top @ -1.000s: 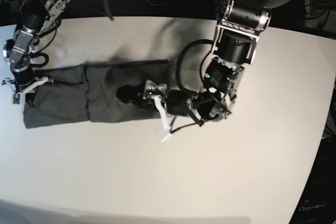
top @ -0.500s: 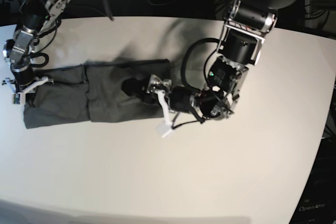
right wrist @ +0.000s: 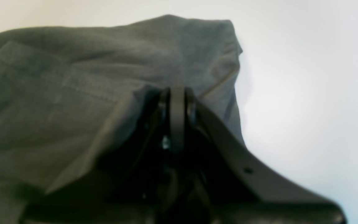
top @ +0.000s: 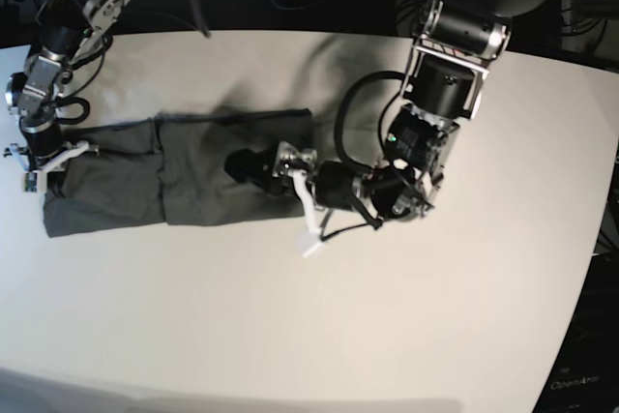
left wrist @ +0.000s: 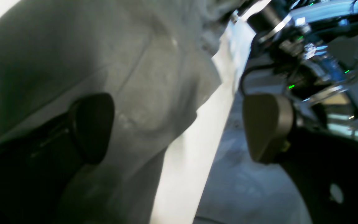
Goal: Fold the T-shirt properly
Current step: 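Lay the folded end down on the strip and press it flat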
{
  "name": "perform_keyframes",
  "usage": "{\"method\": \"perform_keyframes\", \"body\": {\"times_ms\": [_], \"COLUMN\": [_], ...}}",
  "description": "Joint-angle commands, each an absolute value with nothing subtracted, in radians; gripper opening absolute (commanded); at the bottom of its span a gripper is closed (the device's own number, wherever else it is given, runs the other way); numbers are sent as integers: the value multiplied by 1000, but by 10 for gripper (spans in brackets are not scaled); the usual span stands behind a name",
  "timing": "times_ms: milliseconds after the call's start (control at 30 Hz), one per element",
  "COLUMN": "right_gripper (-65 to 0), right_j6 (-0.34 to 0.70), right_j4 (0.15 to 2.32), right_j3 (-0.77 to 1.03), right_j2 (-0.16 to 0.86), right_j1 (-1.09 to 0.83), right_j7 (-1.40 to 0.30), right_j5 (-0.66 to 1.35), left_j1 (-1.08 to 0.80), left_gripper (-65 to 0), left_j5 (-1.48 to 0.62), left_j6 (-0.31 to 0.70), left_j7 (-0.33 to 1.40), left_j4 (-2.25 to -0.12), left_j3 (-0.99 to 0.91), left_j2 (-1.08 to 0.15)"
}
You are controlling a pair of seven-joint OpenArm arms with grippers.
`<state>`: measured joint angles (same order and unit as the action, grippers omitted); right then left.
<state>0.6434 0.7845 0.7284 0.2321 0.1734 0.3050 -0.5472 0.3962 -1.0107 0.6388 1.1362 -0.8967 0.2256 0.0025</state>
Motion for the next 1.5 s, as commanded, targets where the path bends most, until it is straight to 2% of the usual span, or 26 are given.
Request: {"method": "perform_keyframes", "body": {"times_ms": [0,67,133,167,233,400,500,600,767,1000,1267,1467], "right_gripper": [-647,-647,-647,-647,-647,-647,-647,-647,-647,-649,-649,-649], "right_j6": [698,698,698,698,698,698,698,698,698,698,698,698], "right_j4": [760,760,760,760,760,760,760,760,763,935,1052,1130], "right_j3": [713,713,713,713,713,713,713,713,717,719,768,792], "right_j2": [205,205,205,205,205,206,206,206,206,168,142,143], "right_j1": [148,148,148,148,148,148,148,148,148,110,94,93], "right_j7": [127,127,127,127,127,127,127,127,127,122,120,120], "right_j5": [-673,-673,-673,-673,-673,-673,-673,-673,-673,-671,-671,-671], "left_j1": [421,423,426,426,426,423,423,424,423,423,426,426], "left_gripper": [-41,-194,-420,-497,-571,-579,-633,-632,-632,-632,-632,-632], "left_j5": [-1058,-1096,-1124,-1129,-1133,-1127,-1127,-1124,-1124,-1075,-986,-983], "left_j6": [645,645,645,645,645,645,645,642,484,389,386,386], "left_j7": [1124,1124,1121,1116,1115,1116,1118,1113,1113,1113,1113,1113], "left_j4": [-915,-915,-915,-915,-915,-915,-915,-903,-880,-881,-877,-875], "left_j3": [222,217,217,217,217,219,222,223,220,223,220,222], "left_j2": [8,4,1,1,1,-1,2,4,-15,-16,-5,-50]}}
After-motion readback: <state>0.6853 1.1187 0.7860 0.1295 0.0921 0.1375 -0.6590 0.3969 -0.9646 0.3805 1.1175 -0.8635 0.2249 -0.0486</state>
